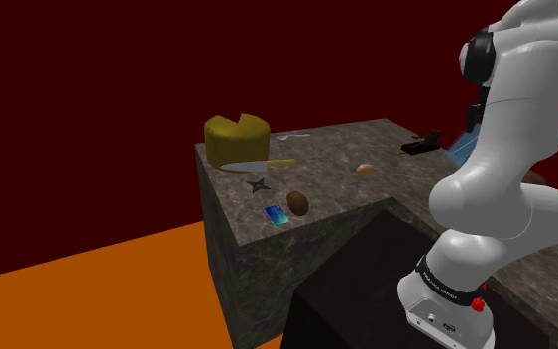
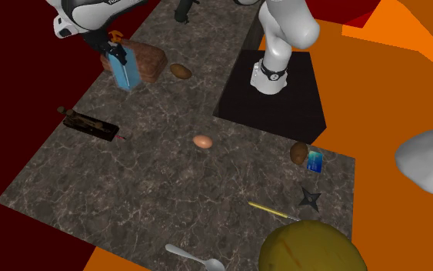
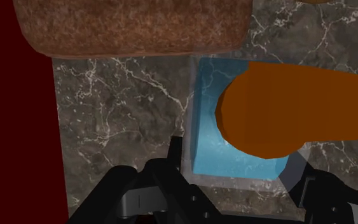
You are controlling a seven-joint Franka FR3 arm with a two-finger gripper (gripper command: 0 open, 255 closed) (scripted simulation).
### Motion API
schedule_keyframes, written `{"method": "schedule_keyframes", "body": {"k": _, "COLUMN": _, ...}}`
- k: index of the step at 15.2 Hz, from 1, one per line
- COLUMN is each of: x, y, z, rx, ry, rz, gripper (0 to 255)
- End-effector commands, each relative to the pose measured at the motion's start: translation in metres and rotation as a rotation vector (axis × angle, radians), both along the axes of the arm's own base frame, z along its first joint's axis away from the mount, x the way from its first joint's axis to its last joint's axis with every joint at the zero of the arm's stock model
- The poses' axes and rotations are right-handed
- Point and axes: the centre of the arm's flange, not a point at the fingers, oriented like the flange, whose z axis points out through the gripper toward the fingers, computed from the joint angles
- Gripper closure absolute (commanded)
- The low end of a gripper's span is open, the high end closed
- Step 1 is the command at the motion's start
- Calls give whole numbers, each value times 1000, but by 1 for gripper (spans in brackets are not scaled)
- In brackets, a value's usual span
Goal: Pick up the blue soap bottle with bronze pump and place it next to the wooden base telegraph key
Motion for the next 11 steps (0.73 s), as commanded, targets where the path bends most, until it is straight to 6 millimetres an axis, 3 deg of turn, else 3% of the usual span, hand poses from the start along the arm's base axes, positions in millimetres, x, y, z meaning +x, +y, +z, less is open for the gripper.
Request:
{"method": "schedule_keyframes", "body": {"k": 1, "x": 0, "y": 0, "z": -11, "rx": -1, "ry": 0, "rz": 0, "gripper": 255}}
{"method": "schedule_keyframes", "body": {"k": 11, "x": 0, "y": 0, "z": -64, "rx": -1, "ry": 0, "rz": 0, "gripper": 255}}
